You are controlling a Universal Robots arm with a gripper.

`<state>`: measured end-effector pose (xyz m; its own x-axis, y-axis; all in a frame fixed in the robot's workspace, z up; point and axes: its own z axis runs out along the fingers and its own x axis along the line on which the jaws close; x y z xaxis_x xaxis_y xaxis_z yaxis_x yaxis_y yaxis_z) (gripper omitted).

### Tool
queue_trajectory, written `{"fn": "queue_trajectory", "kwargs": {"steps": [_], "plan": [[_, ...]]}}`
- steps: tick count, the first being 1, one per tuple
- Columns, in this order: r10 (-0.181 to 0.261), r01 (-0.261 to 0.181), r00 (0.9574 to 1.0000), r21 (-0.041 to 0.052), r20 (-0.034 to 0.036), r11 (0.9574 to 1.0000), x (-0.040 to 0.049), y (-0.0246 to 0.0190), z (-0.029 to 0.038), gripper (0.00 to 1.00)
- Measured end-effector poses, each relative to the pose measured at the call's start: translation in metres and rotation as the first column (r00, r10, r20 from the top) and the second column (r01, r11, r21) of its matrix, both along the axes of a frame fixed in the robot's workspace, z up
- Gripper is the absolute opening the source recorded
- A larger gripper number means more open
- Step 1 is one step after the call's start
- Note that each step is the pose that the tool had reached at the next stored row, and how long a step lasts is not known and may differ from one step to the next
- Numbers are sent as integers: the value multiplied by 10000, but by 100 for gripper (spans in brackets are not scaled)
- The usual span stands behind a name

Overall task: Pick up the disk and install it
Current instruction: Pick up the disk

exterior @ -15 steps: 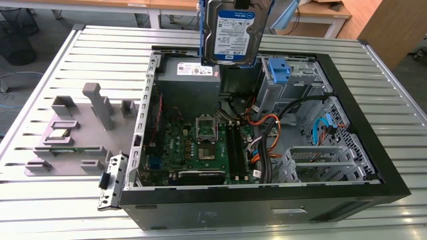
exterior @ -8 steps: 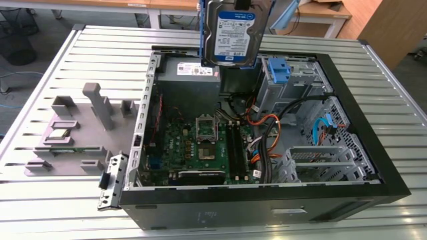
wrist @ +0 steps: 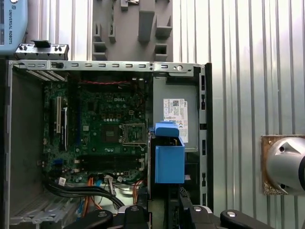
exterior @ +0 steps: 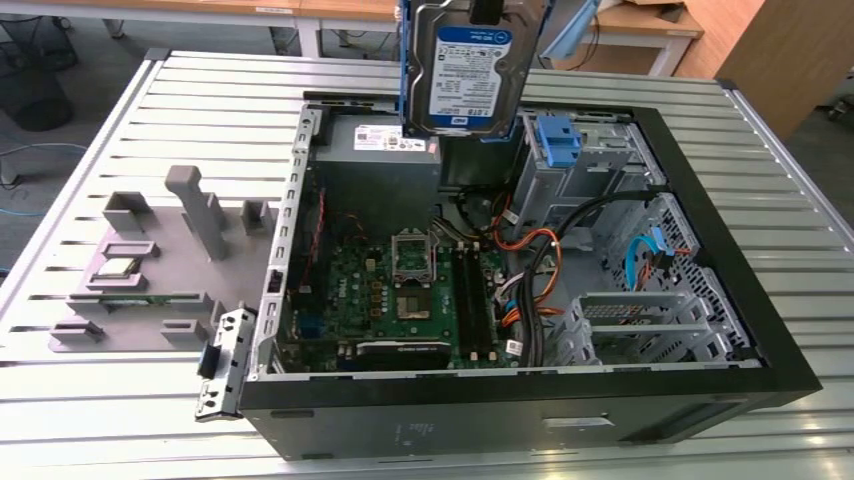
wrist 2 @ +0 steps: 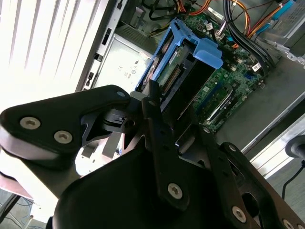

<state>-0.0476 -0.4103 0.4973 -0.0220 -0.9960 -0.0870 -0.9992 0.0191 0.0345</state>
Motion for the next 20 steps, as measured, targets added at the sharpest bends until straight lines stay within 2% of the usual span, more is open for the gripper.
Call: {"fn": "queue_trajectory", "kwargs": {"steps": [13, 20], "plan": [[-28, 28, 10000, -6, 0, 10000, 5, -248, 0, 35], [-42, 42, 10000, -35, 0, 10000, 8, -348, 0, 35]]}}
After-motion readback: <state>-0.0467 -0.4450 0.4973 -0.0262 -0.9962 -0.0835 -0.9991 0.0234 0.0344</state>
